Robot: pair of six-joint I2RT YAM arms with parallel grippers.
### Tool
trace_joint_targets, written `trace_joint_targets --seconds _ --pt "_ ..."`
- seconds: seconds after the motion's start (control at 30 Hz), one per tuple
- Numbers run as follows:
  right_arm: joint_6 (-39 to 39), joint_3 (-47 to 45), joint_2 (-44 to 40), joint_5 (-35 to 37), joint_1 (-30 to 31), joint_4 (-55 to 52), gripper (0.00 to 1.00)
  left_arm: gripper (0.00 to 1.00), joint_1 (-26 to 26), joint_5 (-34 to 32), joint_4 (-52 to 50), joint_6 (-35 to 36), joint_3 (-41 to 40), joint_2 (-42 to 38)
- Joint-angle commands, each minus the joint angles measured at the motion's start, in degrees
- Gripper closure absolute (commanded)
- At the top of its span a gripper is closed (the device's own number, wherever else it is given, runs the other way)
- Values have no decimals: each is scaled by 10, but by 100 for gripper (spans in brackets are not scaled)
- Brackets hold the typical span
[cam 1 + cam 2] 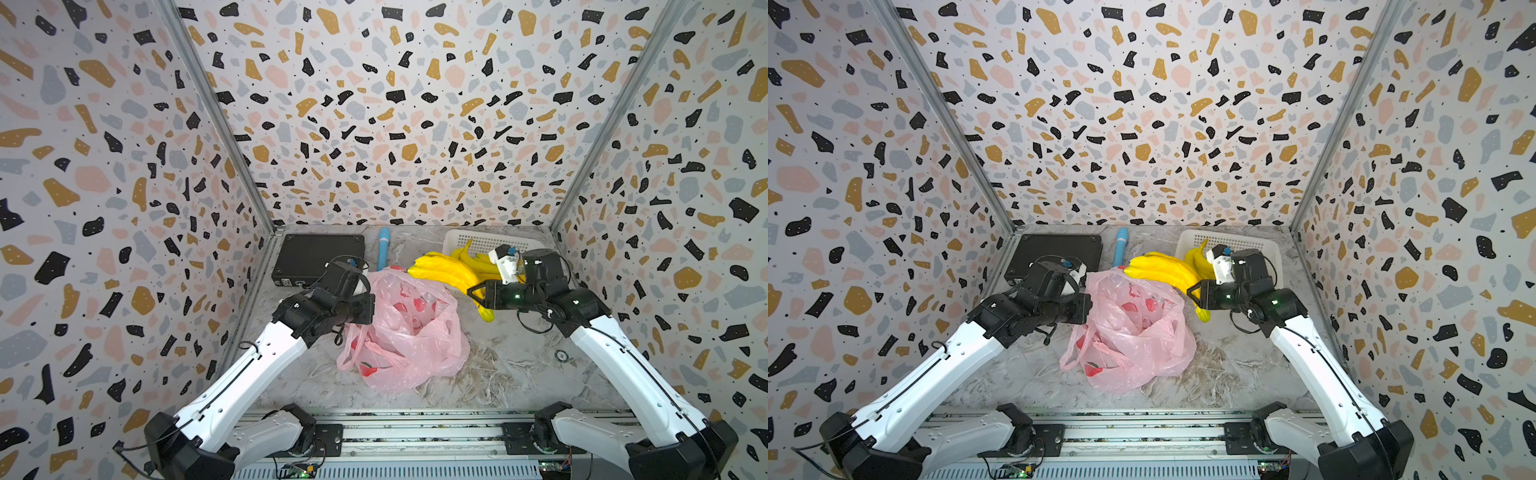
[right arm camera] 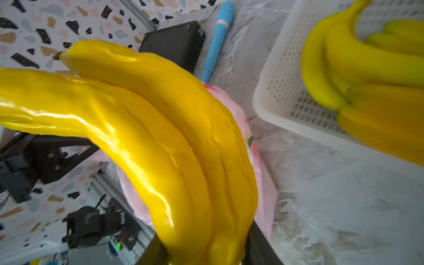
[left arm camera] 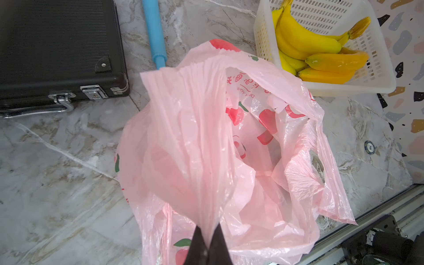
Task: Place the banana into a plastic bag & tie a knot
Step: Place the banana into the plastic bag.
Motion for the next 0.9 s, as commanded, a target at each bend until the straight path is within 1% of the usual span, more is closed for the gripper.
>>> trace_joint_targets --seconds 0.0,0.13,0.27,0.33,0.43,0.5,0.6,0.7,0.87 --pt "42 -12 -14 -82 34 37 60 100 3 -12 8 -3 -2 -9" --pt "58 -24 10 -87 74 55 60 100 3 -6 13 -6 -2 -7" --pt "105 -57 47 -110 82 111 60 100 3 8 18 -8 -2 -9" --pt "124 -64 68 -116 82 121 66 100 3 14 21 -9 -4 -12" --pt "120 -47 102 -105 84 84 70 100 3 25 26 -11 -6 -14" --pt "120 -37 118 -83 83 58 71 100 3 30 26 -12 -9 -18" --pt "126 -22 151 -75 83 24 78 100 3 43 32 -13 -12 -26" --pt "131 -16 171 -68 84 5 77 100 3 74 38 -15 -12 -34" --pt "150 9 180 0 84 -49 75 100 3 129 39 -14 -5 -38"
